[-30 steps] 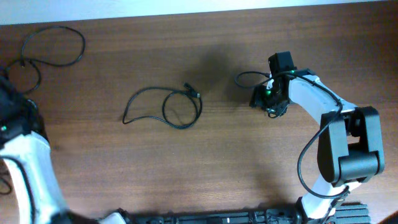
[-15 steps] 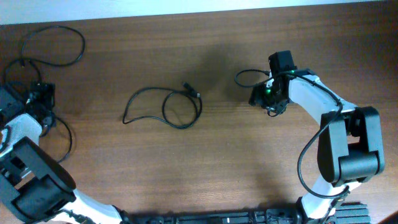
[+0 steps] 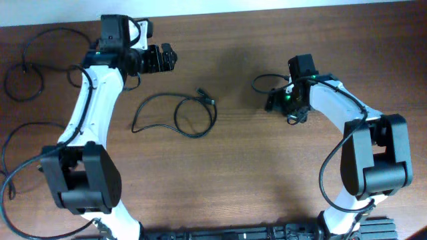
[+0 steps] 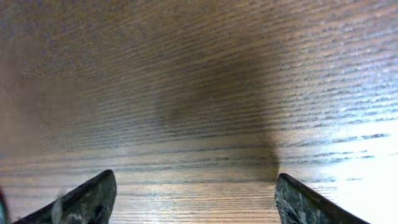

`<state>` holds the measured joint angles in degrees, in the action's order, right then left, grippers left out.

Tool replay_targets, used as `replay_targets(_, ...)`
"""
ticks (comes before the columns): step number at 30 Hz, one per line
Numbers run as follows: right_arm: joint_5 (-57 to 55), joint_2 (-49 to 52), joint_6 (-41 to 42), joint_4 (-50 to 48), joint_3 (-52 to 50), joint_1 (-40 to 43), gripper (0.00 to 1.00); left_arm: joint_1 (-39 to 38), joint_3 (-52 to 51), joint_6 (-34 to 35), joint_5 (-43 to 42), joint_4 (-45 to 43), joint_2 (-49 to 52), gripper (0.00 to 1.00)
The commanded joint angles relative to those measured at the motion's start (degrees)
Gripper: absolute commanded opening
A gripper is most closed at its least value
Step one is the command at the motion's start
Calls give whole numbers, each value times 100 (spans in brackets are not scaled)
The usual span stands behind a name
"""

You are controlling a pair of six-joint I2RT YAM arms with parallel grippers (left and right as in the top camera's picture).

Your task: Untangle cables

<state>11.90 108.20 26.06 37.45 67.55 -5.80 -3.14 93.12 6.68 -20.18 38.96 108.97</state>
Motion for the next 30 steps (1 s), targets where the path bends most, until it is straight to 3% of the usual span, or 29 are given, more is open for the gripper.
replay_targets(1,-55,-101,-13,0,-13,-24,99,13,369,-192,455,785,-225,99)
replay_targets(3,-57,-101,-13,2,-13,-24,99,13,369,-155,1329,1445,-1084,99)
replay_targets(9,-57,-101,-13,2,-13,-24,99,13,142,157,1718,2326,-2855,99)
replay_targets(11,-57,-101,-13,2,-13,-24,99,13,-444,944,2485,2111,-3171,99)
replay_targets(12,-57,-101,-13,2,-13,-24,99,4,-1335,1519,2264,1443,-3510,99)
replay_targets(14,-57,-101,-13,2,-13,-24,99,-35,-2472,2673,2129,938,-3792,99)
replay_targets(16,-57,-101,-13,2,-13,-24,99,-35,-3456,4680,872,772,-3663,99)
replay_targets(18,-57,-101,-13,2,-13,-24,99,-37,-3923,5464,787,776,-3375,99)
replay_targets(19,-57,-101,-13,2,-13,-24,99,-50,-4030,6349,785,776,-3139,99)
replay_targets(21,-57,-101,-13,2,-13,-24,99,-142,-4035,7265,796,669,-2662,97)
replay_targets(23,-57,-101,-13,2,-13,-24,99,-149,-4035,7287,925,304,-2179,85)
replay_targets(25,-57,-101,-13,2,-13,-24,99,-149,-4035,7278,1093,-308,-1696,24)
replay_targets(26,-57,-101,-13,2,-13,-24,99,-146,-4009,7278,1377,-575,-1709,0)
replay_targets(28,-57,-101,-13,2,-13,-24,99,-105,-3773,6872,1823,-625,-1875,0)
replay_targets(30,-57,-101,-13,2,-13,-24,99,-94,-3272,5418,2691,-780,-2240,0)
